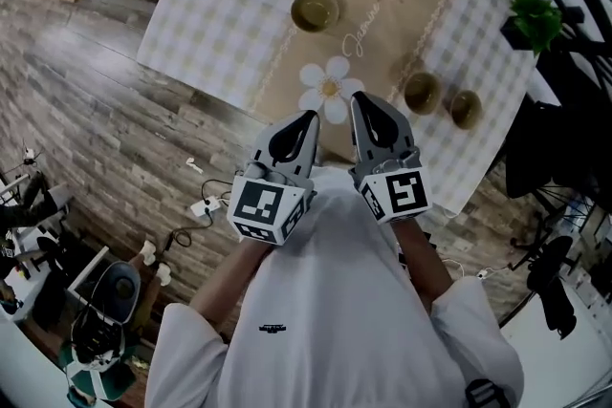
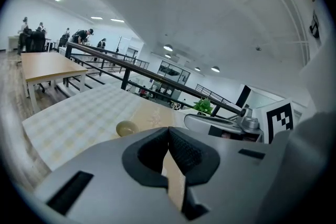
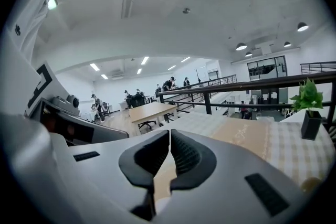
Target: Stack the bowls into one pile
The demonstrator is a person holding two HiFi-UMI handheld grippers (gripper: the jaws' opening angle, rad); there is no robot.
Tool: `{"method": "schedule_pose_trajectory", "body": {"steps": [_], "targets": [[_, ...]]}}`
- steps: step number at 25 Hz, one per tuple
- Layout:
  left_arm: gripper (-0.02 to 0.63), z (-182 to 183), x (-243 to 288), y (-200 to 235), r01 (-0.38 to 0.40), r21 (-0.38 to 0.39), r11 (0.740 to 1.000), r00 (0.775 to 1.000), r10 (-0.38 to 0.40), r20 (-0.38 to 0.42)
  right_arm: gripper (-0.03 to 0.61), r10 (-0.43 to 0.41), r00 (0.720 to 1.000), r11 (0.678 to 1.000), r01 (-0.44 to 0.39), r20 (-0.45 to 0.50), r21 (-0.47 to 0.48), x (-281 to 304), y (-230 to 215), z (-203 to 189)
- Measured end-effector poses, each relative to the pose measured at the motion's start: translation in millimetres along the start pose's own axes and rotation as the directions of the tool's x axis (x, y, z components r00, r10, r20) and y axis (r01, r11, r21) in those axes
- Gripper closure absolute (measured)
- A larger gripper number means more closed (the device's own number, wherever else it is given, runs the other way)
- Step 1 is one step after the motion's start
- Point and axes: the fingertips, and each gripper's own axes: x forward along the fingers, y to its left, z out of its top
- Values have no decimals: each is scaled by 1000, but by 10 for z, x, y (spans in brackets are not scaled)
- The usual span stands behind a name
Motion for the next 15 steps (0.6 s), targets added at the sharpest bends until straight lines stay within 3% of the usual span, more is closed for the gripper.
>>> {"method": "schedule_pose_trajectory", "body": {"steps": [7, 15], "targets": [[592, 38, 299, 298, 21, 25, 999, 998, -20, -53, 541, -101, 994, 994, 103, -46, 33, 399, -306, -104], [592, 12, 689, 753, 5, -5, 1000, 998, -6, -60, 541, -166, 980, 982, 175, -111, 74, 927, -569, -395]]}}
